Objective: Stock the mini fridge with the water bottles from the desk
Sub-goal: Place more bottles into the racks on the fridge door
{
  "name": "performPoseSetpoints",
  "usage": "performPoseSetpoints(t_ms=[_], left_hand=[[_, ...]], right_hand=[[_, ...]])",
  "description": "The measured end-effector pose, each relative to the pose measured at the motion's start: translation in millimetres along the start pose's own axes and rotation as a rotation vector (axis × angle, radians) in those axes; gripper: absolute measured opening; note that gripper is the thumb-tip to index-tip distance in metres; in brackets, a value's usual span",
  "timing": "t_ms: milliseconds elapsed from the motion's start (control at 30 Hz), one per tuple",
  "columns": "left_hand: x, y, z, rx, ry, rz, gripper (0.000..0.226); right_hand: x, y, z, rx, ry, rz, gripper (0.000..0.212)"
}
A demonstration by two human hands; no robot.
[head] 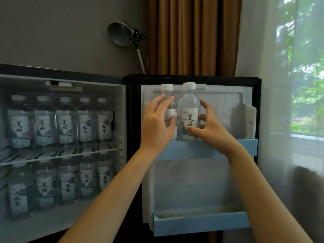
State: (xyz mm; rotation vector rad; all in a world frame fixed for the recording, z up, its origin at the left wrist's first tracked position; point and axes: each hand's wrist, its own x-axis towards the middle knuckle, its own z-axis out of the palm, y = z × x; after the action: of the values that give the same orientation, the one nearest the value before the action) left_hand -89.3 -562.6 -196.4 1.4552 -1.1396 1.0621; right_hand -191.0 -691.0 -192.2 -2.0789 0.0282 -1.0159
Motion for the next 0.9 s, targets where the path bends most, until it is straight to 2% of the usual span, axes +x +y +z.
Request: performPoseSetpoints(t_ms=[233,333,600,900], left_hand=[[-6.3,1.7,0.4,0.049,-0.075,0.024,0.060],[-6.7,2.0,-3.6,0.068,-0.119,0.011,0.063],[3.4,15.0,-5.1,0.264,-0.280,-0.057,0.080],[10.0,17.8,-5.8,0.220,-0.283,-0.158,0.087]], right_hand=[[-3.8,-7.3,6.1,-0.051,0.026,-0.027,0.084],[-3.6,-8.9,12.3,-0.055,0.045,-0.042,0.089],[-5.0,-14.8,15.4,0.002,0.075,-0.022,0.090],[-6.0,-15.9,16.6,-0.036,0.107,-0.008,0.091]])
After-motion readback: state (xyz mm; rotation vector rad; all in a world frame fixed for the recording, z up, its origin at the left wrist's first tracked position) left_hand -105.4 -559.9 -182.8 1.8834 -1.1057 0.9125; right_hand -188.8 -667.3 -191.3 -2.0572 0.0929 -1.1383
